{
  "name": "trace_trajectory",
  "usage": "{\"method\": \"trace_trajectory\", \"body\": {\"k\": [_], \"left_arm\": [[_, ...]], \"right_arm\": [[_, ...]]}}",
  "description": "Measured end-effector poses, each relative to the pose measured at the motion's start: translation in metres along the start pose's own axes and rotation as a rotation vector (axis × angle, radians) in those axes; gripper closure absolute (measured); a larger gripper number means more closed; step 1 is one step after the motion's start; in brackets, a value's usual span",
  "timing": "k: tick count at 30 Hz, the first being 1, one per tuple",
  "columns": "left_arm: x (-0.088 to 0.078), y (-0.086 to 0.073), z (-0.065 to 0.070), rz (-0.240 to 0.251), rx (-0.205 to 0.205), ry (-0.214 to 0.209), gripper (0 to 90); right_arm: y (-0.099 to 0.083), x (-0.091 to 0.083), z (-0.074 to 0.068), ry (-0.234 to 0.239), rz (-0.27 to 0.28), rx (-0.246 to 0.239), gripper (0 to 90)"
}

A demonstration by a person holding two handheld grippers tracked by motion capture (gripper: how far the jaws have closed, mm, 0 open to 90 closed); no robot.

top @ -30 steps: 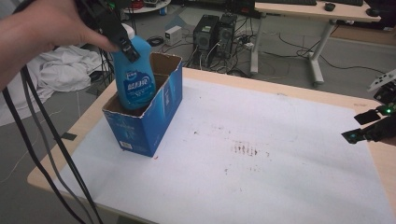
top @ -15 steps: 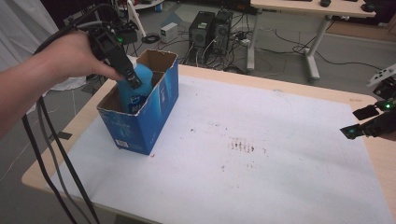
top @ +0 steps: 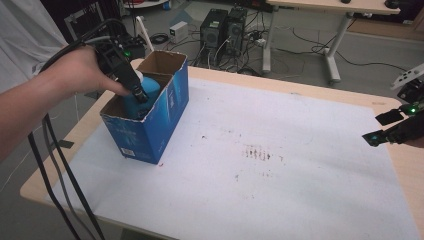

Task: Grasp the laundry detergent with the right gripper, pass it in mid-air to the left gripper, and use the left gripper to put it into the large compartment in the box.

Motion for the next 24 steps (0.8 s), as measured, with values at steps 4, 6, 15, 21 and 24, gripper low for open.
{"method": "trace_trajectory", "body": {"k": [4, 6, 15, 21, 24], "left_arm": [[0.005, -0.002, -0.001, -0.015, 0.013, 0.003, 38.4], [0.008, -0.003, 0.0, -0.018, 0.015, 0.0, 38.4], [0.013, -0.007, 0.0, -0.037, 0.034, -0.001, 38.2], [0.013, -0.006, 0.001, -0.046, 0.041, 0.001, 38.1], [0.013, -0.007, 0.001, -0.048, 0.042, 0.0, 38.1]], "right_arm": [[0.0, 0.0, 0.0, 0.0, -0.004, -0.001, 21.3], [-0.001, 0.001, 0.0, 0.0, -0.005, -0.003, 21.4], [-0.002, 0.001, -0.002, 0.0, -0.011, -0.006, 21.3], [-0.002, 0.001, 0.0, 0.005, -0.003, -0.007, 21.3], [-0.003, 0.002, 0.0, 0.007, -0.007, -0.007, 21.4]]}}
Point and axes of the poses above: each handheld gripper's, and its own axes: x roughly forward along the jaws, y roughly out of its top, z roughly to its right, the point moved 7 cm from there along x, roughly forward along the jaws, and after that the axes turned 3 degrees about -y, right-handed, at the moved point
